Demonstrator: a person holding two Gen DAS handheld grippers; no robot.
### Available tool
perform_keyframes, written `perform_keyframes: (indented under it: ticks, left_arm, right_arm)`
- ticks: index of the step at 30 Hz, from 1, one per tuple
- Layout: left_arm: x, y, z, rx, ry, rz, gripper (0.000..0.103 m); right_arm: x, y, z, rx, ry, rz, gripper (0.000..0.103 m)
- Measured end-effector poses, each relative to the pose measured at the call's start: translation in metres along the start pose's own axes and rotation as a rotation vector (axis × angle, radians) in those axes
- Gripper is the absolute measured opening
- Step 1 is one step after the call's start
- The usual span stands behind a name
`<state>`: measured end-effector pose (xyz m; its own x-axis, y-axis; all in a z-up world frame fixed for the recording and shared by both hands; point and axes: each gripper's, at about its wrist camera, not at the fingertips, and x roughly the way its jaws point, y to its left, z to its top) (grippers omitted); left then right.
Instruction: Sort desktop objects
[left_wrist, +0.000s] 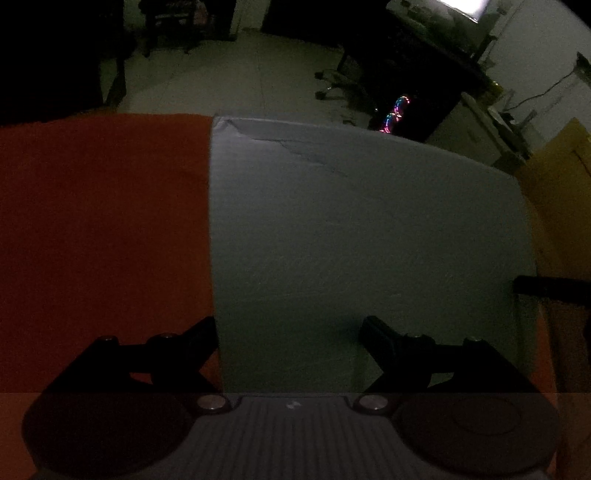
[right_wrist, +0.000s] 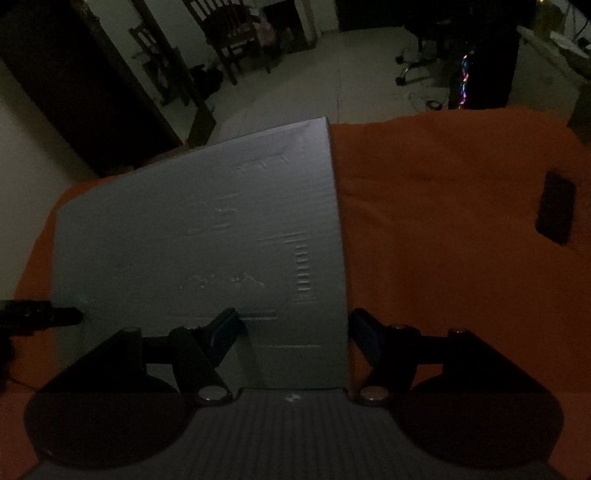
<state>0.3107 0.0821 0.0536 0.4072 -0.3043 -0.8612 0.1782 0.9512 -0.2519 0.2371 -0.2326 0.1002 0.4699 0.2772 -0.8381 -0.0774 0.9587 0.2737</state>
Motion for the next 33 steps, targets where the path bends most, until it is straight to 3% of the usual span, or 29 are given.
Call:
perform_keyframes:
  ticks: [6,11,15,18,20,26,33]
  left_arm:
    - [0.002,-0.022,-0.045,0.095,0.048,0.037,0.086]
    - [0.033,-0.033,-0.060,0.119,0.094,0.096,0.085]
    - [0.051,-0.023,-0.059,0.079,0.118,0.109,0.085]
    - [0.059,-0.018,-0.064,0.112,0.136,0.117,0.079]
    - [0.059,-0.014,-0.069,0.089,0.120,0.076,0.082]
    - [0.057,-0.015,-0.083,0.148,0.091,0.084,0.085]
    - [0.055,0.003,-0.097,0.137,0.071,0.046,0.085]
  right_arm:
    - [-0.018,-0.009,-0.049,-0.004,0.066,-0.019,0.070]
    - [0.012,-0.030,-0.085,0.071,0.145,-0.018,0.068]
    - [0.014,-0.024,-0.080,0.044,0.112,-0.023,0.070]
    - [0.018,-0.020,-0.070,0.010,0.081,-0.054,0.070]
    - [0.023,-0.020,-0.070,0.002,0.092,-0.057,0.070]
    - [0.036,-0.018,-0.074,-0.045,0.102,-0.081,0.072]
    - [0.033,-0.015,-0.086,-0.153,0.102,-0.103,0.072]
